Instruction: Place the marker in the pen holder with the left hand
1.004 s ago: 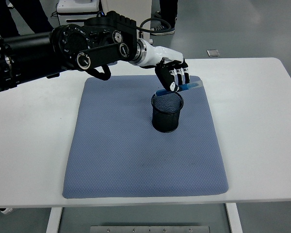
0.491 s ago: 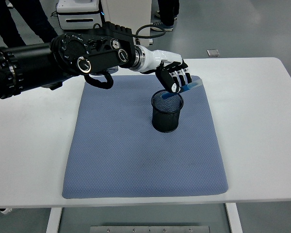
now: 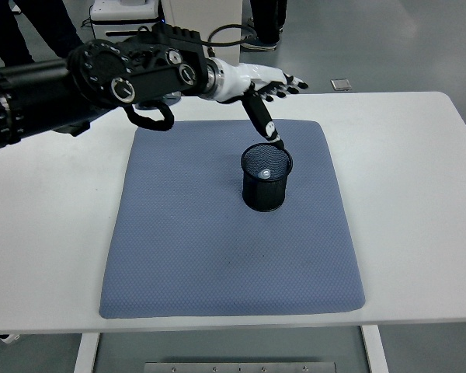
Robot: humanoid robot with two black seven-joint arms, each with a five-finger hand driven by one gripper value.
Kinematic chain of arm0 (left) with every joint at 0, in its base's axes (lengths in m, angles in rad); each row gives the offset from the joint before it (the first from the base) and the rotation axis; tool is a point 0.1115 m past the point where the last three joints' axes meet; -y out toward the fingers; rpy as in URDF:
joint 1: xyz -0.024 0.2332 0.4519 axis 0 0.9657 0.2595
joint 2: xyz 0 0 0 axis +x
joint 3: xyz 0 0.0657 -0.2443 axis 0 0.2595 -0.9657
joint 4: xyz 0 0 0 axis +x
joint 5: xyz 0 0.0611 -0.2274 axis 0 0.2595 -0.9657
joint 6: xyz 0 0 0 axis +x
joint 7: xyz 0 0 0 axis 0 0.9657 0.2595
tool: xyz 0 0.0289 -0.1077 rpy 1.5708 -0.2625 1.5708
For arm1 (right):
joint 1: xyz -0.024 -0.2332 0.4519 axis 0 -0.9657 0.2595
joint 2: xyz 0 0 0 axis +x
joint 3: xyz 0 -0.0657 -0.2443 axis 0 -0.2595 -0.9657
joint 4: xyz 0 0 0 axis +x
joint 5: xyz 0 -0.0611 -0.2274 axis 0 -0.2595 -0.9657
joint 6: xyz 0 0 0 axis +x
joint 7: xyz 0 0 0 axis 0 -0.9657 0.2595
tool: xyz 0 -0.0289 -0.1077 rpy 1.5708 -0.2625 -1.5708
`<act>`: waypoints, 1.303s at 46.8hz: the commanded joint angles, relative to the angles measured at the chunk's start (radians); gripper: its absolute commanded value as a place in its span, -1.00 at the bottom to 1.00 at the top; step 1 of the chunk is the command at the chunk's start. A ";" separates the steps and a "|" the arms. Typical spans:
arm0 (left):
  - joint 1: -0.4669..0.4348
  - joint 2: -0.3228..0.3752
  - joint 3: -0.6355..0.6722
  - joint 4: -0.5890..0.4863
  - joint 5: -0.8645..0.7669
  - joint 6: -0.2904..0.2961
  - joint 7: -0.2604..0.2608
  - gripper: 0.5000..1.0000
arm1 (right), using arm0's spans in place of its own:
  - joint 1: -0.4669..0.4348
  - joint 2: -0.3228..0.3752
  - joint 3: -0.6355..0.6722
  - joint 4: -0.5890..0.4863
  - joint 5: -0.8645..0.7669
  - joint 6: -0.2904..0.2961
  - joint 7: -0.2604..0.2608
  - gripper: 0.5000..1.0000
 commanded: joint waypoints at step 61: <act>0.701 0.345 -1.043 0.106 -0.029 0.181 -0.001 1.00 | 0.000 0.000 0.000 0.000 0.000 0.000 0.000 1.00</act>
